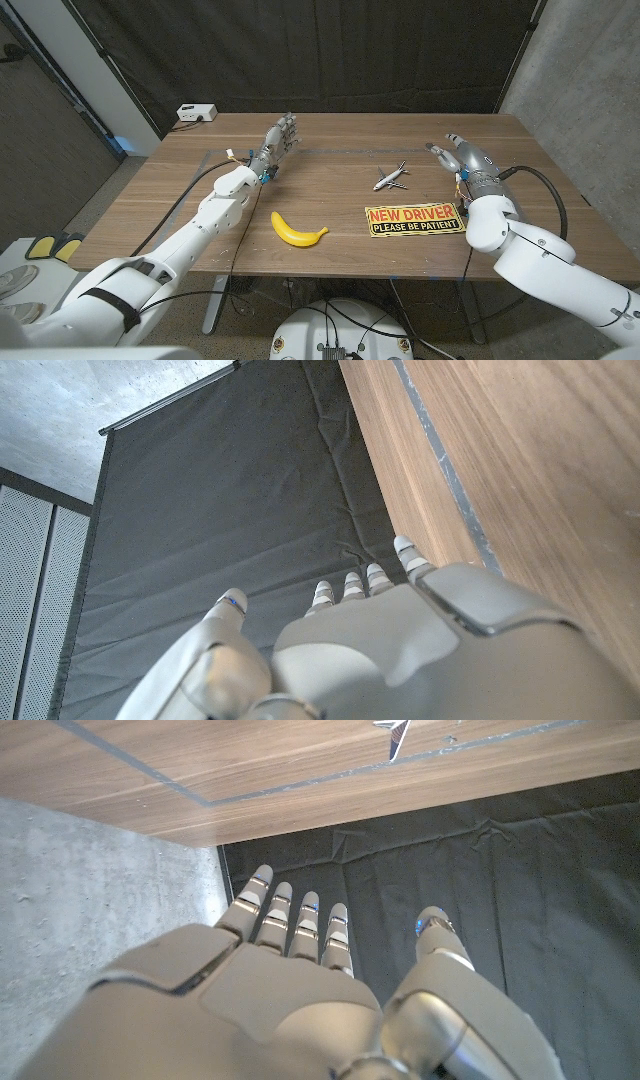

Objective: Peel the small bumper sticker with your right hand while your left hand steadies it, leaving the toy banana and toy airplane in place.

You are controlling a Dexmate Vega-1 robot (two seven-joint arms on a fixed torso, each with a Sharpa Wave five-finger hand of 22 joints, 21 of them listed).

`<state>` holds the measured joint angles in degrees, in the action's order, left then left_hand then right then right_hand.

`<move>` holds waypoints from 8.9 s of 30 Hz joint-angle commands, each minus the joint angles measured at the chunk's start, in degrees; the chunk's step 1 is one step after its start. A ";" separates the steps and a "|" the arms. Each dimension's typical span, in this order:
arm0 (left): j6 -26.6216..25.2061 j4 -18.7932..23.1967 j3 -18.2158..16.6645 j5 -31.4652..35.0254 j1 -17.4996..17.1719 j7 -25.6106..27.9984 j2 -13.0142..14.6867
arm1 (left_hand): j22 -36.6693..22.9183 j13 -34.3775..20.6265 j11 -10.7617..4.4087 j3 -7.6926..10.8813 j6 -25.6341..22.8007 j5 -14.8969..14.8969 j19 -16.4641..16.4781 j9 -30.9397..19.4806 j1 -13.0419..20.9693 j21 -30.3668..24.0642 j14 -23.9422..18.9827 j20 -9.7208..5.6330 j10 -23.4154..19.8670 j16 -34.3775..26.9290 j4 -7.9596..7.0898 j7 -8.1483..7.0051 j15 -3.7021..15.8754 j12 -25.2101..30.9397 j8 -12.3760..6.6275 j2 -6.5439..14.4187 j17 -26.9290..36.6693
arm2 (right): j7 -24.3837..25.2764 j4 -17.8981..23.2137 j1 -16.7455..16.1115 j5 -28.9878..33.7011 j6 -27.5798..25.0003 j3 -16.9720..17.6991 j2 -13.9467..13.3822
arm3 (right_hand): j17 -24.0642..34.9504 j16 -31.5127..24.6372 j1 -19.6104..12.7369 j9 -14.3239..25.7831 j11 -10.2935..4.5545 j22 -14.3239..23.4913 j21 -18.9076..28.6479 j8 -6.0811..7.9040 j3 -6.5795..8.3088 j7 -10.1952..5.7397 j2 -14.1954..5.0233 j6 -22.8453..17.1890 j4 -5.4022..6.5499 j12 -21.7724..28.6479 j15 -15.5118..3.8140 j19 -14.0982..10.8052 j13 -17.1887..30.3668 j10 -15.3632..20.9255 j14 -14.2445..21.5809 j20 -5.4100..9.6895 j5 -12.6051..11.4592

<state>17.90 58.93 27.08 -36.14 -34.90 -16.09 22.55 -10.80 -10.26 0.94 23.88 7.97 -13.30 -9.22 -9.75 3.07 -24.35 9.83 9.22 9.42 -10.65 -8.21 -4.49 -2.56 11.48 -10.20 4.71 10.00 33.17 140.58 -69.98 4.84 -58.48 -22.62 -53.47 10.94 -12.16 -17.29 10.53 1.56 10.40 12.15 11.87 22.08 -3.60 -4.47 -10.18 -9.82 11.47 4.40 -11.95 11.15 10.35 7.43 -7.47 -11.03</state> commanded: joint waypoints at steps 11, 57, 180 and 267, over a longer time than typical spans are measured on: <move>2.00 -7.02 0.89 0.21 4.11 -4.80 -3.01 | -0.25 -0.29 0.51 0.37 -0.42 -0.21 -0.32 -0.24 0.02 0.31 0.48 -0.06 -0.48 -0.18 0.13 -0.02 -0.49 0.61 -0.53 1.62 0.11 | -1.34 9.29 2.65 6.84 -21.51 -8.17 2.12 | -0.05 0.01 -2.24 0.23 -0.19 0.05 0.17 -0.20 0.64 0.27 0.42 0.20 -0.21 -0.13 -1.09 -0.79 0.03 -0.37 0.23 -0.11 -0.23; 2.38 -9.89 1.05 0.43 5.95 -7.95 -3.91 | -0.23 -0.34 0.59 0.37 -0.62 -0.20 -0.23 -0.26 -0.01 0.70 0.44 -0.06 -0.67 -0.04 0.17 -0.03 -0.47 0.49 -0.41 1.58 0.12 | -49.96 -15.79 -14.24 113.02 2.37 1.84 61.51 | 0.76 1.98 -8.23 0.69 -1.56 0.27 -1.85 -0.90 -3.35 0.73 5.84 4.31 1.87 -1.16 -1.21 13.64 0.49 -13.48 -17.54 -0.89 -2.90; 0.36 -6.78 1.47 1.16 5.43 -5.62 -2.66 | -0.26 -0.38 0.55 0.37 -0.71 -0.21 0.14 -0.28 -0.09 1.69 0.52 -0.10 -0.47 0.08 0.21 0.00 -0.41 0.18 -0.30 1.53 0.12 | -93.87 -25.57 -2.99 126.24 13.71 14.38 68.83 | 1.39 -0.70 -17.67 1.00 -3.60 0.27 0.25 0.49 -8.82 -0.66 7.84 1.04 1.72 0.87 -4.84 9.12 0.85 -10.24 -13.27 3.59 -8.87; 0.70 -11.29 1.27 0.97 7.69 -7.23 -3.66 | -0.29 -0.39 0.64 0.51 -0.53 -0.15 0.22 -0.28 0.20 2.43 0.75 -0.10 -0.10 0.14 0.51 0.12 -0.53 0.06 -0.26 1.49 0.09 | -60.66 -27.24 -4.49 101.75 2.31 4.37 55.27 | 2.75 -6.06 -52.03 4.82 -7.71 0.58 3.25 14.12 -12.20 3.17 -3.29 -46.48 0.47 3.50 -14.01 -10.62 2.24 22.40 11.29 7.71 -7.74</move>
<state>18.17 48.81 28.35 -35.26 -27.72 -22.95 19.35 -10.79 -10.52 1.54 24.11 7.26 -13.30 -9.22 -9.73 3.07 -21.94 9.82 9.21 8.81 -10.64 -7.97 -4.39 -2.55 11.79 -10.20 4.71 10.00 -43.11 111.91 -72.58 116.38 -53.02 -15.40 5.48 13.47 -17.84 -68.57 14.88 -6.20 10.82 15.06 25.46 9.43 -0.60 -7.36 -56.29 -9.64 14.56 -2.35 -21.91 13.21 31.83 18.08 0.20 -18.92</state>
